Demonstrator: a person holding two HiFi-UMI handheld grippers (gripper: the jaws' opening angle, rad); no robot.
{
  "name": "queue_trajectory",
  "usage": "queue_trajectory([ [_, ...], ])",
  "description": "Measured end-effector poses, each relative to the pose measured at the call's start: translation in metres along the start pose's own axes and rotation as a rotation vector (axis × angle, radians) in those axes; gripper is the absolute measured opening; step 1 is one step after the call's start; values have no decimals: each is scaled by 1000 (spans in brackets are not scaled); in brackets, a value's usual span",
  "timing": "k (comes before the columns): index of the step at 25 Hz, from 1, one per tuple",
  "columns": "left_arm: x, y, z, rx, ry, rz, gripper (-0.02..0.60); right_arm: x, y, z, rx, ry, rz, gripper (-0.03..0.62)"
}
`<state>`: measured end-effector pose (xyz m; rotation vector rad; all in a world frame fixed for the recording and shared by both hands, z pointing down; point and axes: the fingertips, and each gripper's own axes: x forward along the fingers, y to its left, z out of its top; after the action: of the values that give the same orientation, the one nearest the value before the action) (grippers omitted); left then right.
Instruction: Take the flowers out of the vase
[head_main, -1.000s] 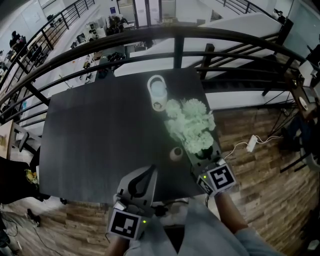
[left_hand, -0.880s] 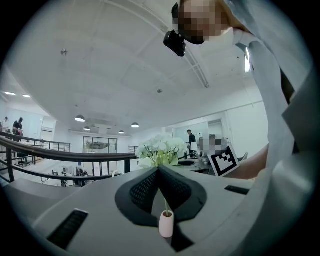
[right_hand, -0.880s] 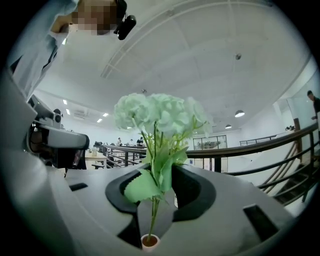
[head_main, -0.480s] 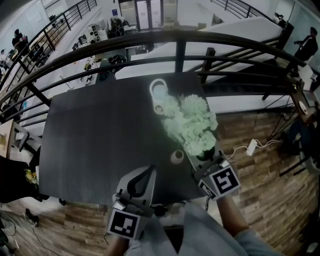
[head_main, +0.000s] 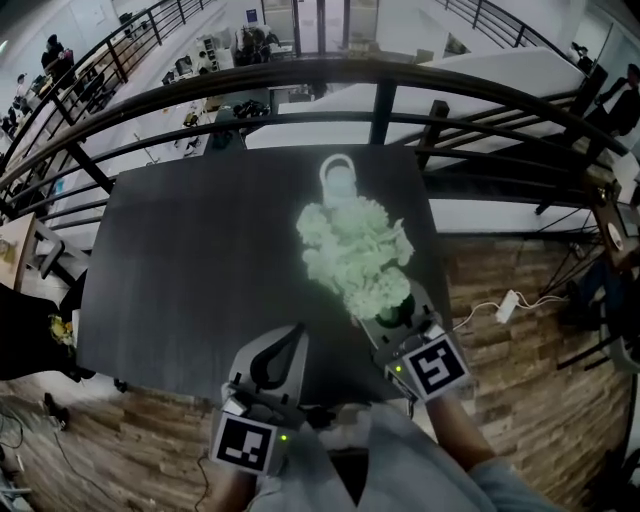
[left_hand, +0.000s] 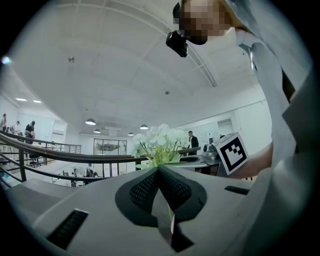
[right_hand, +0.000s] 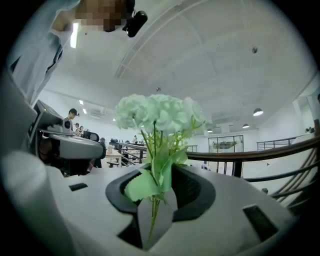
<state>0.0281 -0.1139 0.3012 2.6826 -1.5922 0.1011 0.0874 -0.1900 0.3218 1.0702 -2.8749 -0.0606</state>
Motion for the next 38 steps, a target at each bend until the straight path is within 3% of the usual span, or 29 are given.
queue_trajectory([
  [5, -22, 21, -5, -8, -11, 49, -3, 18, 32, -17, 67, 19, 43, 126],
  [17, -37, 32, -13, -11, 5, 98, -3, 34, 72, -73, 111, 164, 133, 121],
  [38, -66, 64, -31, -37, 60, 139, -3, 51, 110, -178, 217, 372, 135, 106],
])
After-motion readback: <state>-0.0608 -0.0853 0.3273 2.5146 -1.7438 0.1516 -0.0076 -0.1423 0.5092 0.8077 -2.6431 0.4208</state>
